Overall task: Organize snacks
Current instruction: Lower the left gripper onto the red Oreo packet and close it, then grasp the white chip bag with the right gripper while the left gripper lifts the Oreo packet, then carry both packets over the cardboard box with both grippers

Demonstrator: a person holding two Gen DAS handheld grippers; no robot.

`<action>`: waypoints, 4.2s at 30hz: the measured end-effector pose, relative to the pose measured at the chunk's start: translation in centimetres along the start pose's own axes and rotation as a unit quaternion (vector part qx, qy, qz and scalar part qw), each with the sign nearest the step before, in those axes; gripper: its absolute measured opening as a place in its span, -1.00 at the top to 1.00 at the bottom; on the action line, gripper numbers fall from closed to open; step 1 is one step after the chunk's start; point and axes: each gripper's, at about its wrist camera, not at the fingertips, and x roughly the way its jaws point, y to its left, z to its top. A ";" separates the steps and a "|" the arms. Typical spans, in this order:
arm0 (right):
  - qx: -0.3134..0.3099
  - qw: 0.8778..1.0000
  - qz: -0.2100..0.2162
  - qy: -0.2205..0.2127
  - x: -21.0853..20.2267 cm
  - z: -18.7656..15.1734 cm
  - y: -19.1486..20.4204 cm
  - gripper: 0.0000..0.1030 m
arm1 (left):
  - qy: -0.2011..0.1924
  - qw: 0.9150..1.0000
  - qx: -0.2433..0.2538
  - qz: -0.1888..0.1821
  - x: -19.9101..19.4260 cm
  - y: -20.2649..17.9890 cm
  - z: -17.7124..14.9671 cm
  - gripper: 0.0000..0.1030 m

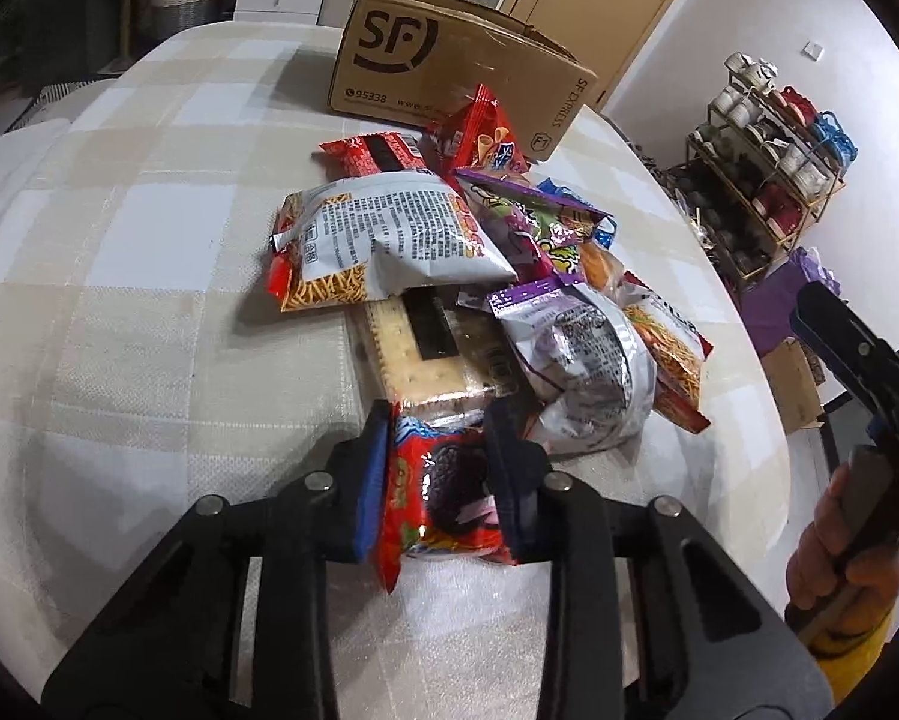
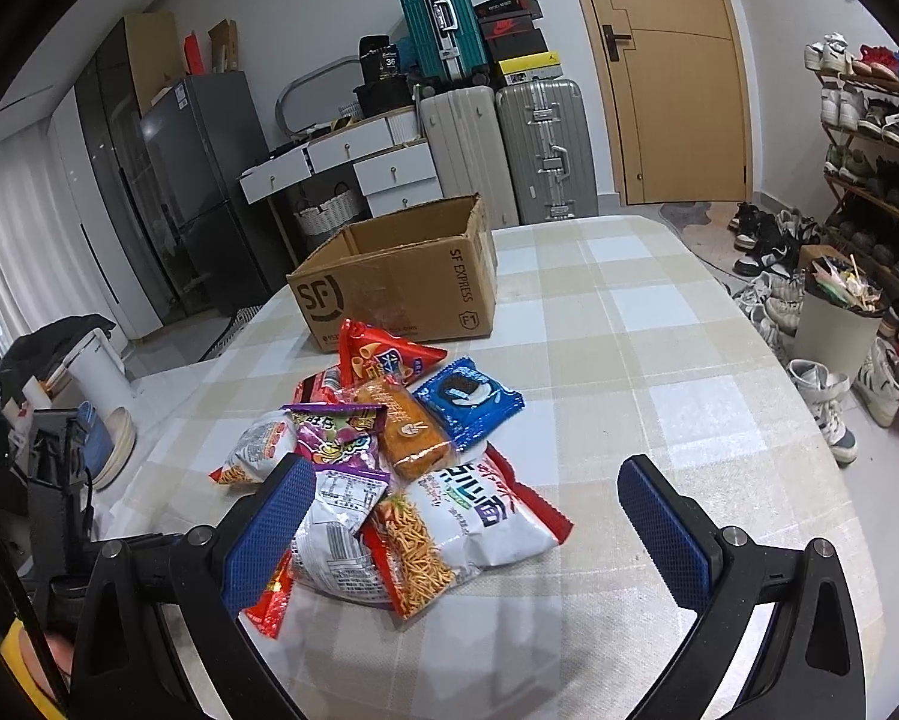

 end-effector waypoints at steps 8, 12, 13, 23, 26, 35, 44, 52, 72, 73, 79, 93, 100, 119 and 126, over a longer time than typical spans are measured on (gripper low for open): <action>-0.008 1.000 -0.001 0.001 -0.2 -0.3 0.4 -0.99 | -0.007 1.000 -0.003 -0.008 -1.3 0.6 -0.9 0.56; -0.012 1.000 -0.005 0.000 -0.4 -0.3 0.5 -0.99 | -0.007 1.000 0.002 -0.012 -1.7 0.7 -0.9 0.64; -0.011 1.000 -0.005 0.000 -0.5 -0.3 0.5 -0.99 | -0.009 1.000 0.003 -0.014 -1.8 0.7 -0.9 0.68; 0.004 0.997 0.063 0.052 0.8 -1.7 0.1 -0.99 | -0.022 0.999 -0.019 -0.014 -2.9 2.1 -1.0 0.69; 0.010 0.994 0.070 0.080 2.2 -2.4 0.1 -0.99 | -0.020 1.000 -0.014 -0.009 -3.5 2.1 -1.1 0.58; 0.076 0.983 0.104 0.131 6.1 -2.8 -1.5 -0.99 | 0.011 1.000 -0.021 -0.005 -2.4 2.5 -2.1 -0.13; 0.153 0.966 0.122 0.168 9.8 -2.0 -3.1 -0.93 | 0.021 1.000 -0.001 0.003 -1.3 1.6 -2.3 0.16; 0.161 0.967 0.112 0.163 10.6 -2.2 -3.6 -0.02 | 0.017 0.999 0.039 0.020 -1.9 -0.1 -3.0 0.20; 0.174 0.968 0.156 0.093 6.4 -2.0 -5.0 0.21 | -0.033 0.999 0.011 -0.009 -6.6 1.6 -0.8 0.21; 0.173 0.968 0.160 0.090 6.2 -2.0 -5.1 0.22 | -0.036 0.999 0.013 -0.009 -6.8 1.5 -0.6 0.21; 0.163 0.968 0.182 0.057 4.4 -0.1 -4.9 0.26 | -0.057 0.998 0.022 -0.013 -8.4 0.8 1.9 0.21; 0.164 0.955 0.246 0.032 4.3 5.0 -4.6 0.28 | -0.087 0.995 0.054 -0.022 -9.6 -1.9 9.9 0.20; 0.130 0.955 0.267 0.004 4.1 11.9 -2.9 0.28 | -0.112 0.992 0.056 -0.024 -10.1 -2.9 16.2 0.20; 0.094 0.967 0.235 0.036 15.1 24.3 -0.2 0.28 | -0.096 0.995 0.033 0.017 -2.9 -3.4 34.0 0.20; 0.079 0.975 0.201 0.058 19.8 24.1 -0.3 0.28 | -0.071 0.996 0.041 0.040 3.0 -3.1 35.9 0.20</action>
